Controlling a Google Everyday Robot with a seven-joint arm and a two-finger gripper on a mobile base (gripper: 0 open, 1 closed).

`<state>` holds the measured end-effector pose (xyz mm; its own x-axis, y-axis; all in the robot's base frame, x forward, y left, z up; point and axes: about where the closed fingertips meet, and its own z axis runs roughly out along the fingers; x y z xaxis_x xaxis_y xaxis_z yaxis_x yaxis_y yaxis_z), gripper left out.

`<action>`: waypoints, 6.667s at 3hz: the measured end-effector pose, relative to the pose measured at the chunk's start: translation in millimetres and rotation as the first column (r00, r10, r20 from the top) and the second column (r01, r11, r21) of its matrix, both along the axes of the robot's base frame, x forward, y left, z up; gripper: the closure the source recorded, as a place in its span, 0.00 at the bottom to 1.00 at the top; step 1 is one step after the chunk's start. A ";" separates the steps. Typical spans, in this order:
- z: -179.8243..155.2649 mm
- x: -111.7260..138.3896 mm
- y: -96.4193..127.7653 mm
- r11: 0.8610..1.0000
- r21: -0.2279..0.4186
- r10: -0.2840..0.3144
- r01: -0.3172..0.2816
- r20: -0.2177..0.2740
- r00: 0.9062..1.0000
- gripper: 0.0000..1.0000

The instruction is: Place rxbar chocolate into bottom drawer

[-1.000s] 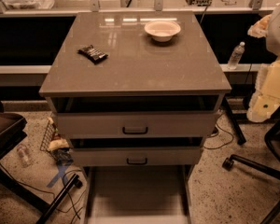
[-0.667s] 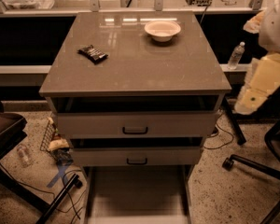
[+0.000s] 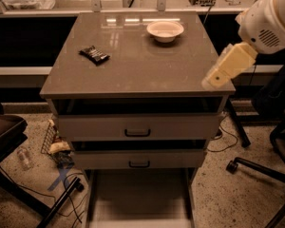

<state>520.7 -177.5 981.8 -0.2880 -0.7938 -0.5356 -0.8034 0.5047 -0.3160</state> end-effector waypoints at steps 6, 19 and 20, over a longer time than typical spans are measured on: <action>2.6 128.1 113.6 0.902 0.431 -0.067 -0.019 0.183 0.981 0.00; -163.9 277.2 354.8 0.820 0.571 0.015 0.025 -0.065 0.998 1.00; -163.8 277.2 354.8 0.820 0.571 0.015 0.025 -0.065 0.998 1.00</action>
Offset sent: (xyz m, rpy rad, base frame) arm 0.1004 0.0346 -0.0002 0.4885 -0.1937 -0.2400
